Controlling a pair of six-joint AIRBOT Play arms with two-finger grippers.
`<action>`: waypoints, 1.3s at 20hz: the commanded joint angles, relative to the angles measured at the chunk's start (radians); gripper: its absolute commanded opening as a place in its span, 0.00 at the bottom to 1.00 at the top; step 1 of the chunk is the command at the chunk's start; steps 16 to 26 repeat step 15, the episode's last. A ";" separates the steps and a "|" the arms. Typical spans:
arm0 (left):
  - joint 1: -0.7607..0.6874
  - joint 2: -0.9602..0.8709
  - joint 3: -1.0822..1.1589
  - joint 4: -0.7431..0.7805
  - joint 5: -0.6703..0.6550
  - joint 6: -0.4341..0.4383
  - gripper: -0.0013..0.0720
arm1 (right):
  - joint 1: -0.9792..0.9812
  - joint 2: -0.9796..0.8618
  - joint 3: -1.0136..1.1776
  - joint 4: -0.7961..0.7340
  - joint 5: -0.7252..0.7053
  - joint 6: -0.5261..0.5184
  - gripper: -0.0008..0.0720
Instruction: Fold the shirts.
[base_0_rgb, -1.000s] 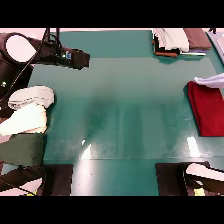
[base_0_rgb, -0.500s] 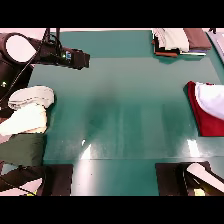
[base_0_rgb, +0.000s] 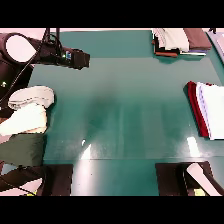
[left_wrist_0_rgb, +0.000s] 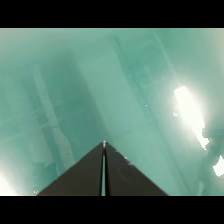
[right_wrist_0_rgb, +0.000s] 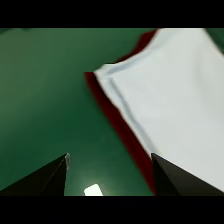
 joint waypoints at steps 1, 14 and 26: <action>0.000 0.001 0.000 -0.008 0.003 -0.005 0.05 | 0.279 0.022 0.004 0.107 -0.008 0.001 0.83; 0.000 0.001 0.000 -0.008 0.119 -0.005 0.05 | 1.002 -0.108 0.003 0.103 -0.110 0.000 0.04; 0.000 0.001 0.000 -0.008 0.119 -0.005 0.05 | 1.006 -0.108 0.003 0.104 -0.111 0.000 0.04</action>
